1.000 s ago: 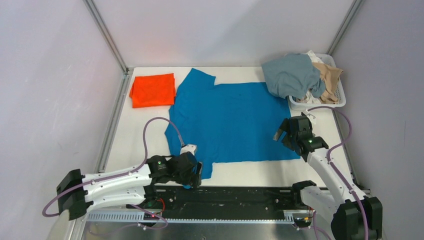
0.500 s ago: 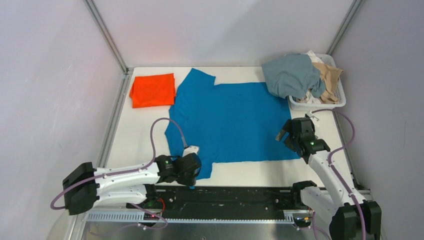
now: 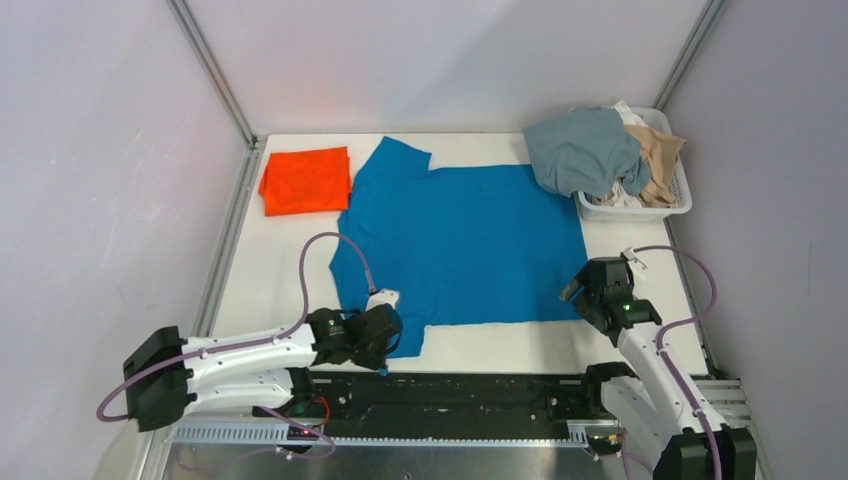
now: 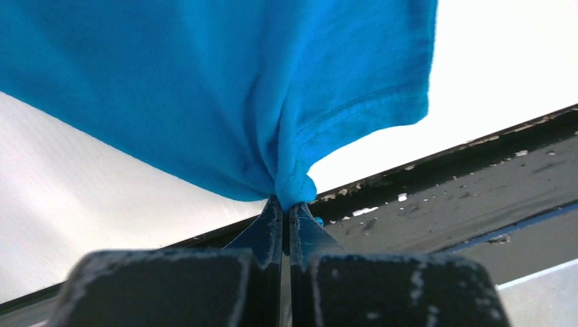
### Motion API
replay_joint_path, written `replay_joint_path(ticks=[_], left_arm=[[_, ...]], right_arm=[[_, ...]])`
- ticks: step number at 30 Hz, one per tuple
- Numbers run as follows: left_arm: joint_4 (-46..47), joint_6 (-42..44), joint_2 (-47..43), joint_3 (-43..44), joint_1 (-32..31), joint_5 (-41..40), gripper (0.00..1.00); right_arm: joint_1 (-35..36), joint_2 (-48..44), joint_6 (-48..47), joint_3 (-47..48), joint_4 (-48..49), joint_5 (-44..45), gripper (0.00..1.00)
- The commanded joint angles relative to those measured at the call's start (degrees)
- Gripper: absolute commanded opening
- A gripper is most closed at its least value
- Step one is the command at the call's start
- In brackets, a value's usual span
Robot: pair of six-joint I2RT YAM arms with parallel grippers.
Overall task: Fold and stack the t-shirts
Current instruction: Grab the side of the flattened tshirt closest away from the robot with both arms
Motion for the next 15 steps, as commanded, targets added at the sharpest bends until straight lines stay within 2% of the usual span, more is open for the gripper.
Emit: replay_joint_path(ticks=[1, 8, 15], left_arm=[[-1.2, 2.8, -1.7, 3.6, -0.3, -0.6, 0.00], [-1.3, 5.0, -1.2, 7.2, 0.1, -2.2, 0.00], [-1.1, 6.9, -1.6, 10.5, 3.3, -3.5, 0.00]], right_arm=[[-0.8, 0.0, 1.8, -3.0, 1.4, -0.1, 0.81], [-1.8, 2.1, 4.1, -7.6, 8.7, -1.5, 0.62], [-2.5, 5.7, 4.5, -7.7, 11.6, -2.2, 0.31]])
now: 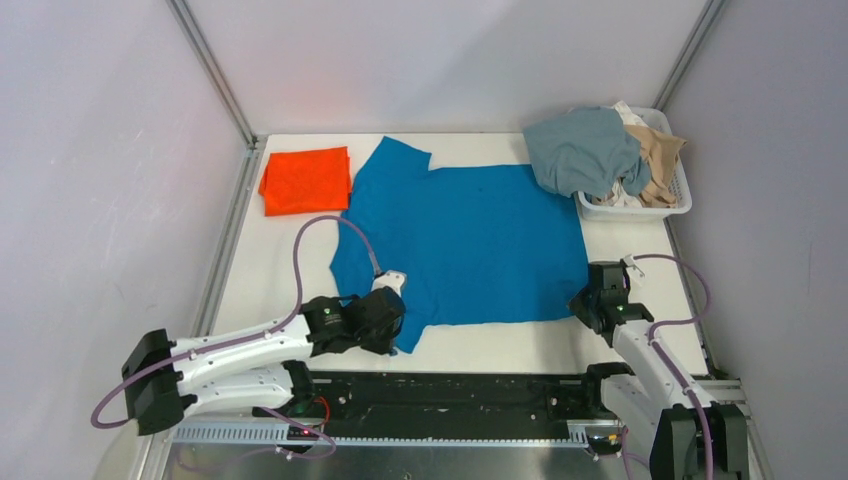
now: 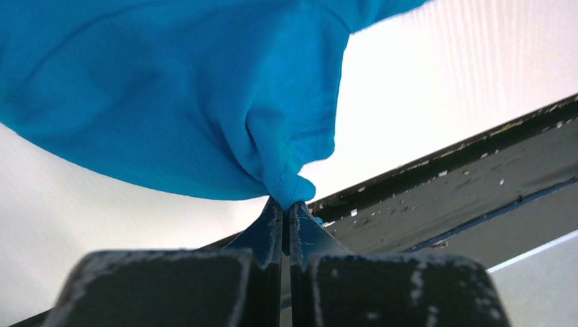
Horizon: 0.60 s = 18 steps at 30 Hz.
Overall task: Fold and stack the t-shirts
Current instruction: Grab the side of the flattened tshirt closest away from the robot with both arms
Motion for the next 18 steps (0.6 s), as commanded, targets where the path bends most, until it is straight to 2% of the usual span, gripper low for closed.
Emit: replay_joint_path(ticks=[1, 5, 7, 12, 14, 18], left_arm=[[0.5, 2.5, -1.2, 3.1, 2.3, -2.0, 0.00], [-0.2, 2.3, -3.6, 1.9, 3.2, -0.1, 0.00], [-1.6, 1.4, -5.8, 1.0, 3.4, 2.4, 0.00], [-7.9, -4.6, -14.4, -1.2, 3.2, 7.3, 0.00], [-9.8, -7.9, -18.0, -2.9, 1.0, 8.7, 0.00], [-13.1, -14.5, -21.6, -4.4, -5.0, 9.1, 0.00]], right_arm=[[-0.4, 1.0, 1.3, -0.8, 1.8, -0.3, 0.26], [-0.3, -2.7, 1.3, -0.7, -1.8, 0.6, 0.06], [-0.3, -5.6, 1.4, -0.6, -4.9, 0.5, 0.00], [-0.2, -11.4, 2.7, -0.2, -12.5, -1.7, 0.00], [0.5, -12.3, 4.6, 0.1, -14.5, -3.1, 0.00], [5.6, -14.5, 8.8, 0.9, -18.7, 0.6, 0.00]])
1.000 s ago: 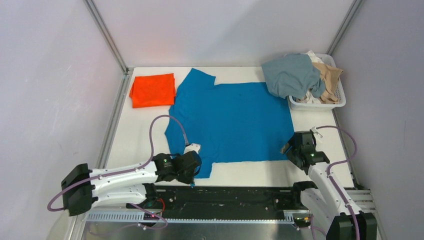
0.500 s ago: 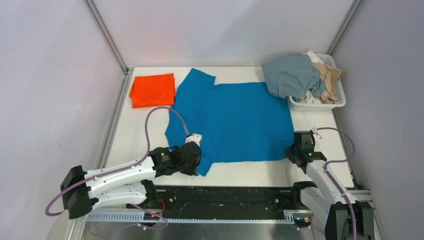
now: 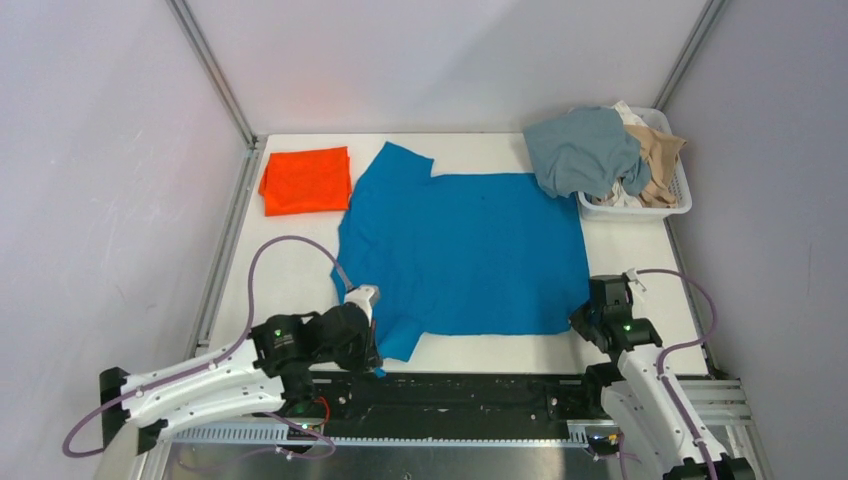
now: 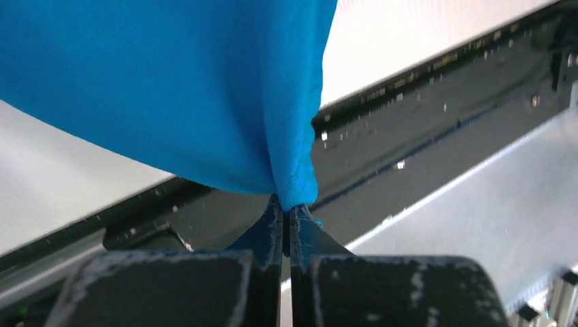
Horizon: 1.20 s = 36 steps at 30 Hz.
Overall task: Fold and stack the t-shirts
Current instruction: Grab the side of the flattened tshirt closest away from the robot with both arms, then fold the flattened tshirt in 1/3 of the way
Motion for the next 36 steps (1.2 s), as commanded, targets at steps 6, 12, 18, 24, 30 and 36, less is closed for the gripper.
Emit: replay_joint_path(ticks=[6, 12, 18, 24, 30, 36], left_arm=[[-5.9, -13.4, -1.4, -0.1, -11.5, -1.5, 0.00], [-5.6, -11.3, 2.5, 3.9, -10.8, -12.1, 0.00], [1.0, -0.3, 11.7, 8.4, -2.0, -12.7, 0.00], [6.4, 9.1, 15.8, 12.5, 9.4, -13.9, 0.00], [11.9, 14.3, 19.2, 15.1, 18.2, -12.1, 0.00], [16.0, 18.9, 25.9, 19.0, 24.7, -10.4, 0.00]], right_arm=[[15.2, -3.7, 12.4, 2.7, -12.1, 8.1, 0.00], [15.5, -3.2, 11.1, 4.7, -11.8, 10.2, 0.00], [10.8, 0.7, 5.8, 7.4, -8.8, 9.5, 0.00], [3.3, 7.4, -1.1, 10.5, -1.2, 3.0, 0.00], [2.1, 17.3, -6.0, 16.9, 2.5, 2.0, 0.01], [1.0, 24.8, -8.1, 21.3, 6.3, 1.7, 0.02]])
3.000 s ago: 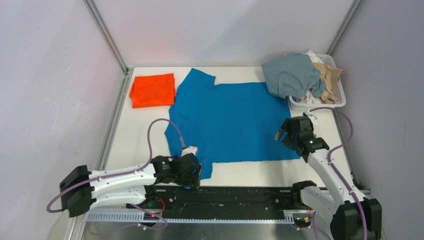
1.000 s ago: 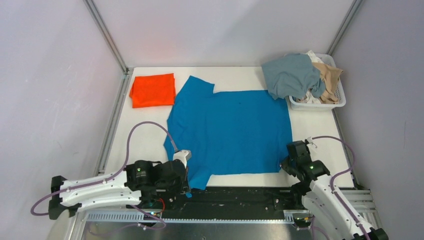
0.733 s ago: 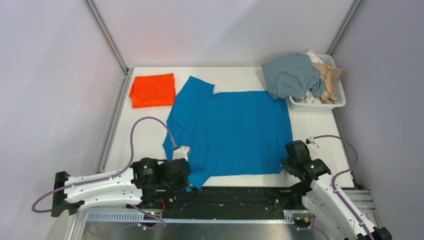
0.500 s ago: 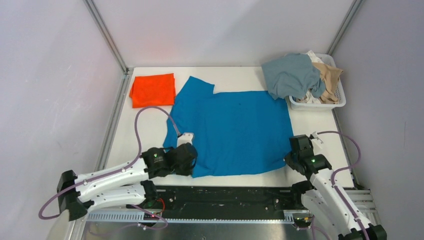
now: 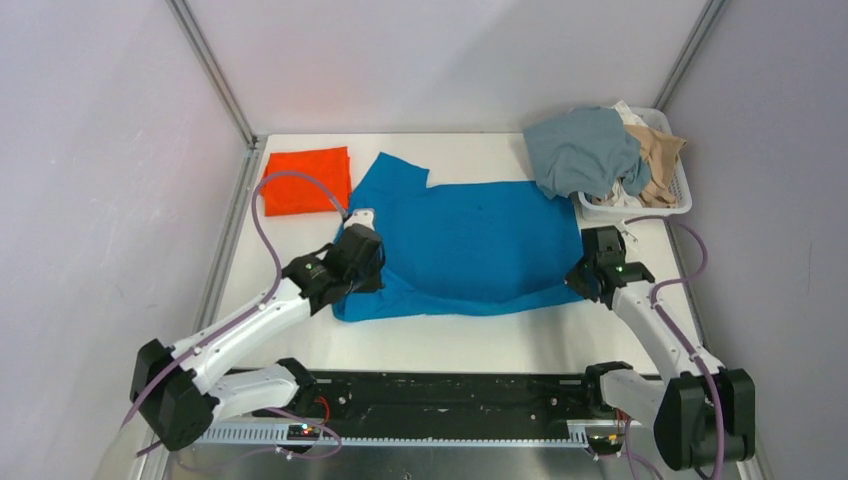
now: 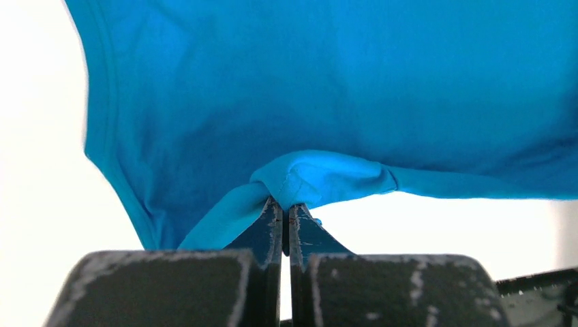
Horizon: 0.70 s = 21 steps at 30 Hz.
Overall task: Fold and stack the t-shirts
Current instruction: Fold the flattened tshirt in 1/3 of the way
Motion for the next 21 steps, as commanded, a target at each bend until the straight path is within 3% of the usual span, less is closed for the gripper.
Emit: replay_joint_path(ticks=[1, 19, 21], left_arm=[[5.7, 6.5, 4.7, 4.9, 3.2, 0.8, 0.00], [8.9, 14.9, 29.1, 19.5, 12.6, 2.4, 0.00], [8.9, 15.4, 31.4, 21.1, 13.3, 2.7, 0.04]], right_arm=[[-1.1, 4.0, -3.4, 4.5, 4.9, -0.3, 0.02], [-4.1, 19.8, -5.5, 12.6, 14.4, -0.9, 0.05], [-4.5, 21.5, -5.5, 13.2, 16.1, -0.5, 0.06]])
